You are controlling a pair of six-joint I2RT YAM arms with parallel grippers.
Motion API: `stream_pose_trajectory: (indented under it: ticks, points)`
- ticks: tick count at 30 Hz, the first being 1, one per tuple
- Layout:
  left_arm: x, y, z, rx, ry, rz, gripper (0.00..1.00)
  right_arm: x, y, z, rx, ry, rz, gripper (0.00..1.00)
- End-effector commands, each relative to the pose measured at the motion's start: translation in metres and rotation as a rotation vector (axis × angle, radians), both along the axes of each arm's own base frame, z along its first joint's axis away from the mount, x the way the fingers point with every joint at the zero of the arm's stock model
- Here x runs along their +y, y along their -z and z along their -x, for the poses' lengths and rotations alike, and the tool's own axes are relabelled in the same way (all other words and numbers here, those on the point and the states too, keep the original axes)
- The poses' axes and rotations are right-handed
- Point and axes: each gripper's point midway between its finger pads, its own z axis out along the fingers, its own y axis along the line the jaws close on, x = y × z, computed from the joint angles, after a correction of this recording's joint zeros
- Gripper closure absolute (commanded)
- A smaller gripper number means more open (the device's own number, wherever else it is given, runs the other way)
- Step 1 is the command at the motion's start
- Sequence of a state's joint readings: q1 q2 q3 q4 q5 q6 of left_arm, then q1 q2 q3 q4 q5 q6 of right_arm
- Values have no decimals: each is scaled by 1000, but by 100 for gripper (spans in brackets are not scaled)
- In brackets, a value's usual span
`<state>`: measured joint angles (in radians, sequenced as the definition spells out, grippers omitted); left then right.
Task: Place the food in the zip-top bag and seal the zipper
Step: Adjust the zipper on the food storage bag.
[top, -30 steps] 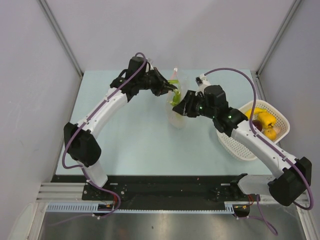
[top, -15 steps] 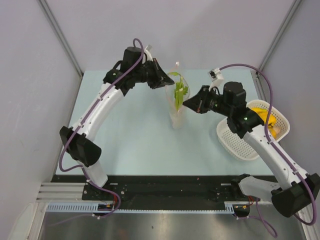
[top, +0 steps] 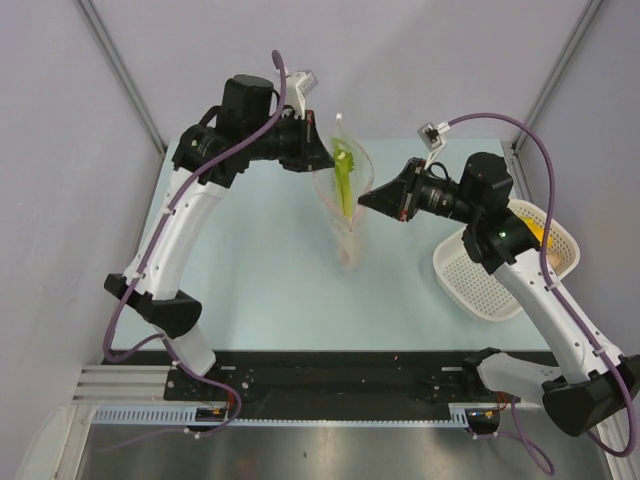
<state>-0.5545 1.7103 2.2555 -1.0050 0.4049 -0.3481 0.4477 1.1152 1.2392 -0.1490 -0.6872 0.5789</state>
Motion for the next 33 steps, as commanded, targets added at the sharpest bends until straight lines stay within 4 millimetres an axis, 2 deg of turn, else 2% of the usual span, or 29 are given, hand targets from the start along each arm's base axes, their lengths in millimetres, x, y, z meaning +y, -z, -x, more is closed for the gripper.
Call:
stream_pose_trajectory:
  ticks: [1,3,4,6,7,8,9,12,14,16,17,19,21,23,24,25,26,27,28,29,30,33]
  points:
    - [26,17,13,-45,25,-161,100,8,-30,13,-71,-88,-60,100]
    - [30,30,8,-56,25,-219,100,9,-9,8,-14,-86,-24,100]
    - [33,42,-1,-48,-2,-253,100,10,-1,4,1,-87,-14,100]
    - [29,54,-11,-26,-3,-264,100,13,14,-1,14,-88,7,100]
    - [27,49,-15,-30,-9,-249,100,14,21,-5,15,-85,19,100]
    - [23,57,-26,7,-22,-235,100,14,24,-6,24,-87,26,100]
    - [20,59,-29,27,-15,-215,100,13,29,-7,35,-87,36,100]
    - [13,66,-39,62,11,-181,100,3,61,-17,92,-49,124,100]
    - [3,83,-40,106,48,-193,100,-15,95,-29,182,-11,190,100]
    - [-6,87,-39,112,90,-179,100,-34,119,-35,259,7,207,100]
    - [-11,87,-40,94,113,-176,100,-41,125,-38,245,16,225,100]
    - [-22,78,-54,22,112,-139,100,-52,132,-39,236,36,250,100]
    - [-38,70,-66,-11,106,-74,100,-69,131,-45,203,80,270,100]
    - [-55,70,-63,9,122,-37,100,-88,130,-49,202,134,279,100]
    - [-63,73,-61,20,138,-29,100,-97,126,-48,172,148,285,95]
    - [-76,81,-58,31,155,-30,100,-104,124,-48,172,166,288,67]
    - [-81,86,-58,61,148,-21,100,-123,122,-53,170,223,284,53]
    - [-87,95,-55,90,162,-16,100,-133,114,-51,140,243,275,43]
    - [-95,97,-55,96,158,3,100,-142,111,-51,131,263,274,23]
    - [-99,98,-56,95,152,14,100,-165,107,-57,118,341,286,19]
    - [-101,107,-58,109,144,12,100,-177,109,-57,89,377,336,18]
    - [-114,107,-63,105,136,47,100,-228,119,-63,79,536,471,13]
